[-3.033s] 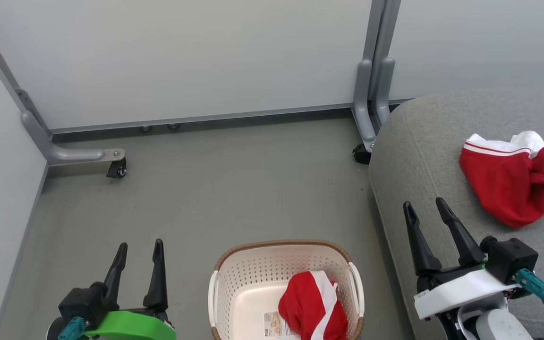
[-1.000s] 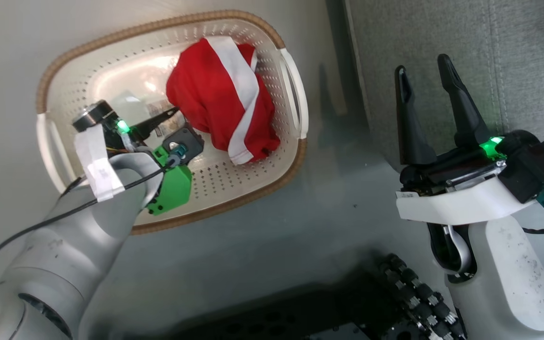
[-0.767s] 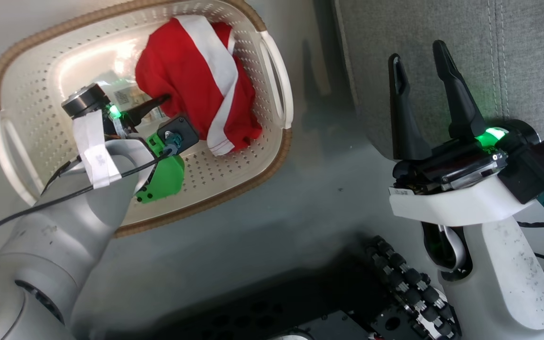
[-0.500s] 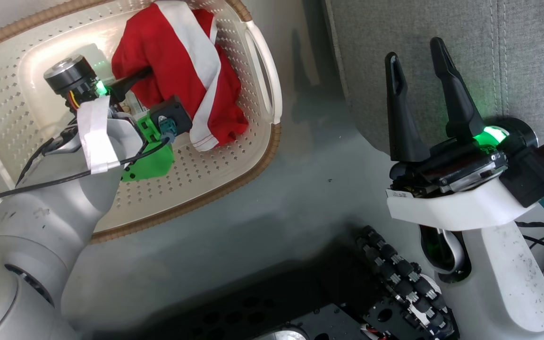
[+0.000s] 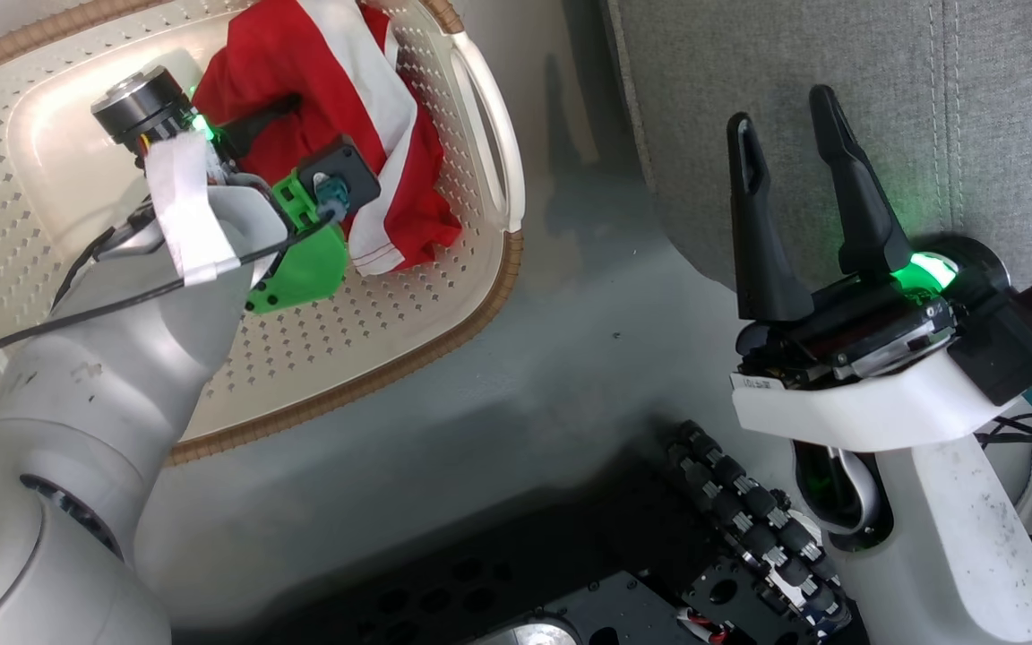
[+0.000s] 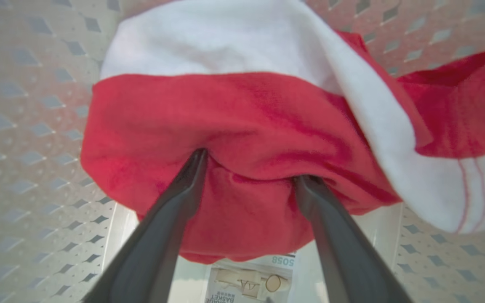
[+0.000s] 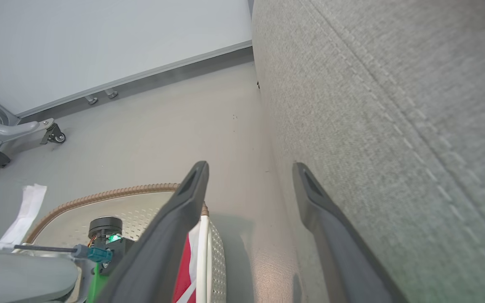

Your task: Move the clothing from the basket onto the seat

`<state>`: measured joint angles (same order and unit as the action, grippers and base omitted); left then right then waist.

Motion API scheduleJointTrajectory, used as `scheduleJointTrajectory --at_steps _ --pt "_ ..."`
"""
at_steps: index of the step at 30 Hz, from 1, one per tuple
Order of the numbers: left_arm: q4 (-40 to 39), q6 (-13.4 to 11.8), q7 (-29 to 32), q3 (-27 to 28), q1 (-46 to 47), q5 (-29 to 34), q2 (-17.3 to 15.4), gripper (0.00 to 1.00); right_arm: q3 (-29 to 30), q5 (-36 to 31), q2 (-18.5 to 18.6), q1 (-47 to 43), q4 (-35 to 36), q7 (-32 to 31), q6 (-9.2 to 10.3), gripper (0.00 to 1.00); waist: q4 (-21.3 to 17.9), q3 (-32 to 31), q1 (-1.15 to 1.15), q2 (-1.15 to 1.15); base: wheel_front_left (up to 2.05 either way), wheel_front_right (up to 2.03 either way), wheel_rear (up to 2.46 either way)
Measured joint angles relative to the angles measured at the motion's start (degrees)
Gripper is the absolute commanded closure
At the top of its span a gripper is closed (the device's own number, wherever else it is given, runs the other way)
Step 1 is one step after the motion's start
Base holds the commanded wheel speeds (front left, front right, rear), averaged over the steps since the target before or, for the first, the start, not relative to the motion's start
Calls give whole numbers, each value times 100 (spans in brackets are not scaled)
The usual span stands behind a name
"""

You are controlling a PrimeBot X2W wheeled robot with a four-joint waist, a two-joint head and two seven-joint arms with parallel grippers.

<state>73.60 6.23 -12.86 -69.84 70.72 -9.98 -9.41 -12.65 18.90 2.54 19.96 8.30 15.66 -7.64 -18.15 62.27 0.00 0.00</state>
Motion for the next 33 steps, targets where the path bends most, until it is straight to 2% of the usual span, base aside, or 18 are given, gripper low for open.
scheduleJointTrajectory --at_steps 6,13,22,23,24,25,33 --pt "11 107 472 70 165 -330 97 0 -51 30 1 -160 53 0 0 0 -40 15 0 0 0 0 0" --pt "12 115 1243 -203 161 -611 118 0 -109 77 0 -372 80 -20 0 0 -98 11 0 0 0 0 0" --pt "-244 116 1640 -312 140 -1147 24 0 -127 47 -4 -544 83 -44 -1 0 -126 15 0 0 0 0 0" --pt "-290 116 1690 -320 131 -1211 24 17 -127 38 -4 -558 83 -44 -1 0 -120 15 0 0 0 0 0" --pt "-309 116 1738 -323 125 -1260 22 88 -127 30 -3 -559 87 -44 0 0 -117 18 0 0 0 0 0" --pt "-332 116 1785 -328 118 -1337 9 100 -125 25 -3 -559 91 -44 0 0 -112 21 0 0 0 0 0" --pt "-434 125 1773 -348 102 -1529 -109 100 -111 4 -3 -531 68 -44 1 0 -105 -12 0 0 0 0 0"
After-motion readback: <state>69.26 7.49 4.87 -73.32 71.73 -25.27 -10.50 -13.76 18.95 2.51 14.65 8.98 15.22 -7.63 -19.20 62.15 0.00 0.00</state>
